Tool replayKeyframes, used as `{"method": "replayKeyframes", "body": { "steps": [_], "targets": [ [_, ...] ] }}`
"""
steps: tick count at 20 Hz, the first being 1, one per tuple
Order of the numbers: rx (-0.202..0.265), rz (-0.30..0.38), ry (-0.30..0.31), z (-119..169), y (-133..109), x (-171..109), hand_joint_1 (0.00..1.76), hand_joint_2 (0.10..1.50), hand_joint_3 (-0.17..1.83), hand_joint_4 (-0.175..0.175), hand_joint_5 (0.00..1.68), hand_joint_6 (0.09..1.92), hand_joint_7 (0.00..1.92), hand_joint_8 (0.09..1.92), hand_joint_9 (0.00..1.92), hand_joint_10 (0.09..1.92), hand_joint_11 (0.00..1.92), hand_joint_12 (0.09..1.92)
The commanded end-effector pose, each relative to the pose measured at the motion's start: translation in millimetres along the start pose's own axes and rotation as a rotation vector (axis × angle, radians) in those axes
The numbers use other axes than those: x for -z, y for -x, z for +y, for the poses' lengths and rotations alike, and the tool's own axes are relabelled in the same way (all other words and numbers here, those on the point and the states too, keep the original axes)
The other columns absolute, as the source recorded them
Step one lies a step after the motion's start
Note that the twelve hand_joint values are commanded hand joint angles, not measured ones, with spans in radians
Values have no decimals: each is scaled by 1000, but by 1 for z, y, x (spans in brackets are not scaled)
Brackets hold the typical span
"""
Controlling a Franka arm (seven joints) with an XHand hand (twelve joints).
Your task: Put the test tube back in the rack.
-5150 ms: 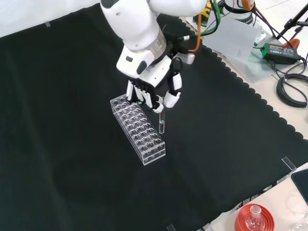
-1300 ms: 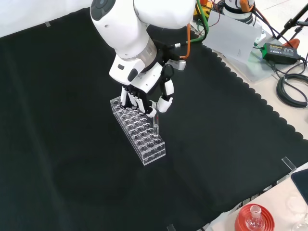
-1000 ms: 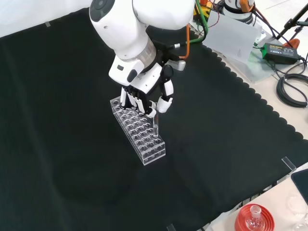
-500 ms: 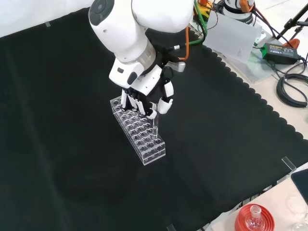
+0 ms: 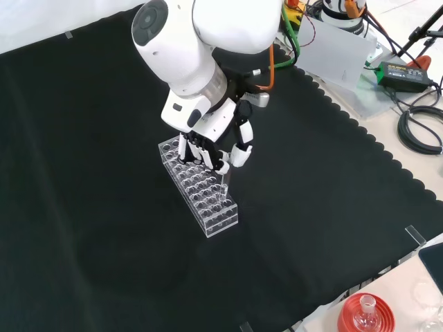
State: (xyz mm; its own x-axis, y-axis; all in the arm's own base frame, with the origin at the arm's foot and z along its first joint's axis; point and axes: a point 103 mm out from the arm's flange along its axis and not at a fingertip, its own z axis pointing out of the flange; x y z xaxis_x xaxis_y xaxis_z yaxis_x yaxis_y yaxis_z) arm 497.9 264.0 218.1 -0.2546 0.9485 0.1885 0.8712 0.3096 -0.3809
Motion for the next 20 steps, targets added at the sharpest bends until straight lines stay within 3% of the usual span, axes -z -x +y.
{"method": "replayKeyframes", "body": {
  "steps": [1,15,20],
  "targets": [
    [9,-4,-8,3,-4,-4,1329,493,870,-131,1296,628,1555,356,1228,518,678,1299],
    [13,-17,-20,13,-10,-7,1329,493,871,-131,1296,629,1554,358,1227,518,677,1299],
    [6,8,-12,17,6,-9,1329,492,872,-131,1296,628,1554,358,1227,518,677,1298]
  ]
}}
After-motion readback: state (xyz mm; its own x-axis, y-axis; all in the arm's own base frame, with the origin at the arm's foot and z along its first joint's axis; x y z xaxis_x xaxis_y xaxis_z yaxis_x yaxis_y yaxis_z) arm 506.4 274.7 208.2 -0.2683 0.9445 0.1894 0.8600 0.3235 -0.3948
